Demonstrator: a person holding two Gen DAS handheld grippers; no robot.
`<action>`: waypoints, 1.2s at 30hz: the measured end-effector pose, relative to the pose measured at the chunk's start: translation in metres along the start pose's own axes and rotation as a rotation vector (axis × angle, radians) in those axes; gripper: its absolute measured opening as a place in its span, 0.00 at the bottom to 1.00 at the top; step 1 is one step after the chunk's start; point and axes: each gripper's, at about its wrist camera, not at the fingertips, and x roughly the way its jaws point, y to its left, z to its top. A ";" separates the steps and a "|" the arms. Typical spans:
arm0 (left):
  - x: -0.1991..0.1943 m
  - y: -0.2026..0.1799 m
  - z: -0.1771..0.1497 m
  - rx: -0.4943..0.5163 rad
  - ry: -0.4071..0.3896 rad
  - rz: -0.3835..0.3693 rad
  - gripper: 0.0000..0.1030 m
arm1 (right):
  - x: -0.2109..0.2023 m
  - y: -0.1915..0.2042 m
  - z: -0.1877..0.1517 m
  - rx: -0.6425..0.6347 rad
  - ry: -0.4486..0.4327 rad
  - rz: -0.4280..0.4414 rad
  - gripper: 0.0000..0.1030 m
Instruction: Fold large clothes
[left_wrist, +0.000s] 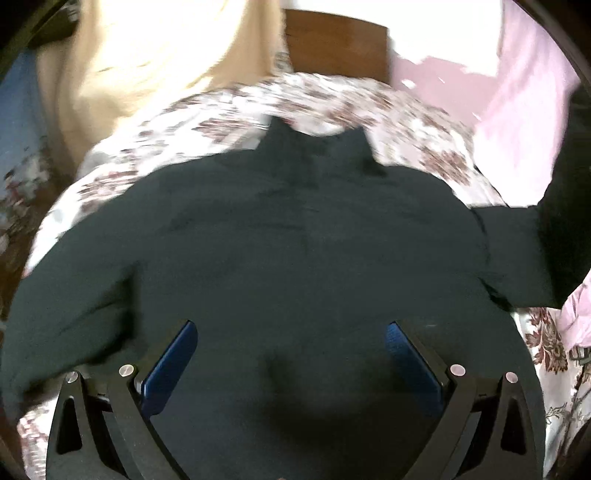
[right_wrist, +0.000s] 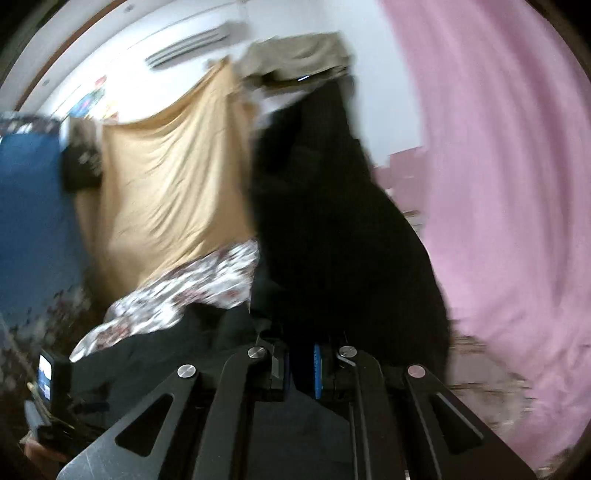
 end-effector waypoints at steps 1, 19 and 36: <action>-0.004 0.013 0.001 -0.016 -0.008 0.010 1.00 | 0.010 0.022 -0.001 -0.021 0.023 0.017 0.08; 0.003 0.117 -0.011 -0.187 -0.143 0.106 1.00 | 0.082 0.203 -0.133 -0.226 0.458 0.362 0.67; 0.118 0.021 -0.005 0.033 0.027 0.340 1.00 | 0.112 -0.049 -0.189 0.115 0.592 -0.075 0.68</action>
